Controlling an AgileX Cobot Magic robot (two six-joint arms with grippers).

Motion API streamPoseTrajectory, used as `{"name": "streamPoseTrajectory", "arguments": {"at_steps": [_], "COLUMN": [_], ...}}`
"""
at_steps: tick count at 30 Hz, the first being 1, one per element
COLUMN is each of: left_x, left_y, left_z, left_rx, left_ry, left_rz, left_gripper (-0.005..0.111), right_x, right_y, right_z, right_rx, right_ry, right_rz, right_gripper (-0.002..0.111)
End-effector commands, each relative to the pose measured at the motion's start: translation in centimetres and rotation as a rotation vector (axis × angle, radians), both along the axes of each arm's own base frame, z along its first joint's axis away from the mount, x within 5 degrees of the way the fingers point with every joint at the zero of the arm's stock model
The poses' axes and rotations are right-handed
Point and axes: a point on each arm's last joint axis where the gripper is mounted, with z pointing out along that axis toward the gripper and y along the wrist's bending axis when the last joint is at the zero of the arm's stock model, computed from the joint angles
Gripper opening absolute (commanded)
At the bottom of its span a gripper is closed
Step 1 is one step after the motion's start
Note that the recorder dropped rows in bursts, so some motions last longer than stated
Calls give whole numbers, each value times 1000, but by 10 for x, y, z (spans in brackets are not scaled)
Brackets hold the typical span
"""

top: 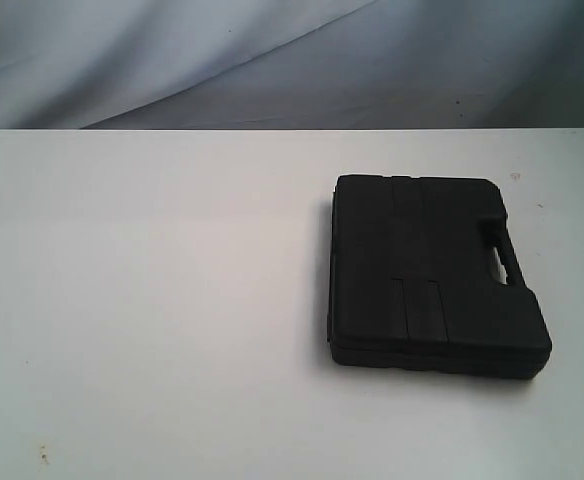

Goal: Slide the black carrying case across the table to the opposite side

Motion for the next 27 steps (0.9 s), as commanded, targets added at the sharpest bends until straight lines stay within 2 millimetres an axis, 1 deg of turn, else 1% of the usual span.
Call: {"name": "streamPoseTrajectory", "arguments": {"at_steps": [1,4,10,27], "left_x": [0,0,0,0], "left_y": [0,0,0,0], "left_z": [-1,-1,-1,-1], "left_rx": [-1,-1,-1,-1], "left_ry": [3,3,3,3], "left_rz": [3,3,3,3], "left_gripper": [0,0,0,0], "right_x": [0,0,0,0], "right_y": [0,0,0,0], "right_z": [0,0,-4,-4], "right_rx": [-52,5,-31,-28], "right_ry": [-22,-8,25,32], "right_rz": [-4,-4,-4,-4], "right_gripper": [0,0,0,0]}}
